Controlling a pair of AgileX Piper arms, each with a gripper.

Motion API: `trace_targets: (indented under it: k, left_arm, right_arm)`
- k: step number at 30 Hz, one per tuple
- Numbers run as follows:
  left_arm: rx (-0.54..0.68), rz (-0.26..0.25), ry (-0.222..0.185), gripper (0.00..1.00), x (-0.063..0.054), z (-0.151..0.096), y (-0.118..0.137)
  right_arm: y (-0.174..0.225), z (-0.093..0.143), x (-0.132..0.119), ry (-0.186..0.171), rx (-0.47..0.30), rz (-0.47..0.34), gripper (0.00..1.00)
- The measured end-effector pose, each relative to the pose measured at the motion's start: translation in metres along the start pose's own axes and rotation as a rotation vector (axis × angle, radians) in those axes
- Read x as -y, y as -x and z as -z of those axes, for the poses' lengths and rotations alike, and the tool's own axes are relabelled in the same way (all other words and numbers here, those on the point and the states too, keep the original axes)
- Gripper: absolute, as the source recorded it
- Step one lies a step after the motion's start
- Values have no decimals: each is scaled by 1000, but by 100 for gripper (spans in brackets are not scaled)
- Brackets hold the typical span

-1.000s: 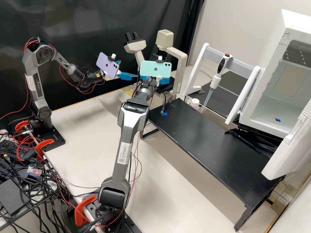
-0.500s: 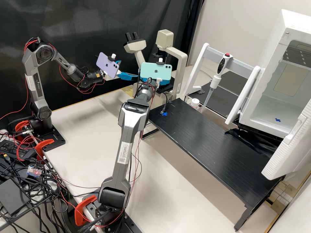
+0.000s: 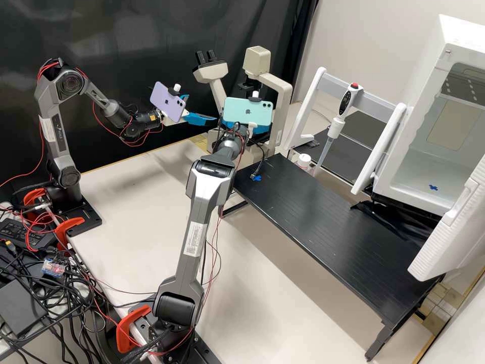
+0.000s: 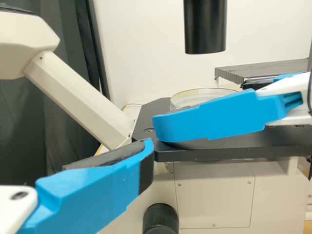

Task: Move the petri dish to the bench

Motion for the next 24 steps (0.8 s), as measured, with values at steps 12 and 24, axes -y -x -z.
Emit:
trace_targets:
  k: [12, 24]
  left_arm:
    - [0, 0, 0, 100, 0, 0, 0]
    - [0, 0, 0, 100, 0, 0, 0]
  right_arm:
    - [0, 0, 1, -1, -1, 3, 0]
    - [-7, -8, 13, 3, 7, 39, 0]
